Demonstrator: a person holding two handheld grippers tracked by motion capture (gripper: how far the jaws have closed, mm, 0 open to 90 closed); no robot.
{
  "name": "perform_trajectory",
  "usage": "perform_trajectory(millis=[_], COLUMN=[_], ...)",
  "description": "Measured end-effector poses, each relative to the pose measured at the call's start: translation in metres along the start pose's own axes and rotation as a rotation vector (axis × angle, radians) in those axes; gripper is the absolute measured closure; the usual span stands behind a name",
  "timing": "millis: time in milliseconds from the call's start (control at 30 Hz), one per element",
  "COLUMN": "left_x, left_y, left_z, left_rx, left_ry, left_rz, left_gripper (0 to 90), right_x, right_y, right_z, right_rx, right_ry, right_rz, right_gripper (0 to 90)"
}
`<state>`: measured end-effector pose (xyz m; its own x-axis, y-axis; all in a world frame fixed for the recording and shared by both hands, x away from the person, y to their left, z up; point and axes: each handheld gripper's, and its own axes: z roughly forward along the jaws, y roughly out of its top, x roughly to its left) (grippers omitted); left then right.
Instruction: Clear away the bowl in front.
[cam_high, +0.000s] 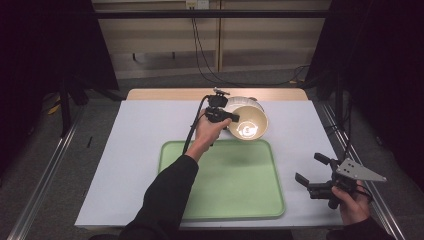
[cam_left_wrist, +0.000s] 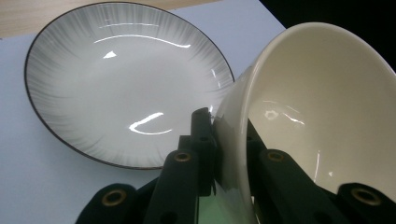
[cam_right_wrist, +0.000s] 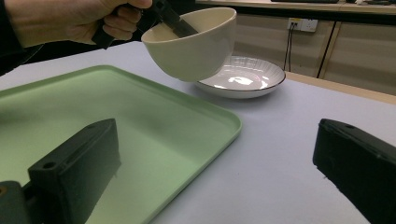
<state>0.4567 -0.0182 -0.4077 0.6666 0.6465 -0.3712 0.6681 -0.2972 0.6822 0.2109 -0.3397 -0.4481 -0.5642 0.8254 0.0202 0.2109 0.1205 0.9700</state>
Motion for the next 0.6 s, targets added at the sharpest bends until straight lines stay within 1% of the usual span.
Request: perform_trajectory(millis=[100, 133, 167, 200, 300, 367, 400, 500, 533, 567, 600], left_x=[-0.003, -0.004, -0.004, -0.007, -0.009, -0.01, -0.011, -0.013, -0.015, -0.016, -0.017], left_y=[-0.001, -0.002, -0.002, -0.003, -0.004, -0.006, -0.006, -0.007, -0.008, -0.008, -0.009], left_z=[0.001, 0.003, 0.003, 0.005, 0.007, 0.008, 0.009, 0.011, 0.013, 0.014, 0.016], left_rx=[0.004, 0.012, 0.012, 0.019, 0.025, 0.022, 0.029, 0.036, 0.038, 0.046, 0.045], left_ry=[-0.011, -0.023, -0.023, -0.013, -0.014, -0.024, -0.035, -0.037, -0.044, -0.051, -0.049], left_rz=[0.002, 0.003, 0.003, 0.002, 0.004, 0.0, -0.002, 0.006, 0.002, 0.007, 0.007], left_gripper=[82.4, 82.5, 82.6, 82.6, 82.5, 82.6, 82.6, 82.6, 82.5, 82.5, 82.6], right_x=[0.0, 0.0, 0.0, 0.0, 0.0, 0.0, 0.0, 0.0, 0.0, 0.0, 0.0], right_y=[0.0, 0.0, 0.0, 0.0, 0.0, 0.0, 0.0, 0.0, 0.0, 0.0, 0.0], right_z=[0.0, 0.0, 0.0, 0.0, 0.0, 0.0, 0.0, 0.0, 0.0, 0.0, 0.0], right_rx=[0.002, 0.001, 0.001, 0.0, 0.001, 0.003, 0.004, 0.001, 0.0, 0.003, 0.002], right_ry=[0.0, 0.001, 0.001, -0.002, 0.001, 0.001, 0.0, 0.004, -0.001, 0.001, 0.0], right_rz=[-0.003, -0.003, -0.003, -0.001, -0.002, -0.006, -0.008, -0.003, -0.003, -0.008, -0.004], right_gripper=[0.3, 0.2, 0.2, 0.3, 0.2, 0.2, 0.2, 0.2, 0.2, 0.2, 0.2])
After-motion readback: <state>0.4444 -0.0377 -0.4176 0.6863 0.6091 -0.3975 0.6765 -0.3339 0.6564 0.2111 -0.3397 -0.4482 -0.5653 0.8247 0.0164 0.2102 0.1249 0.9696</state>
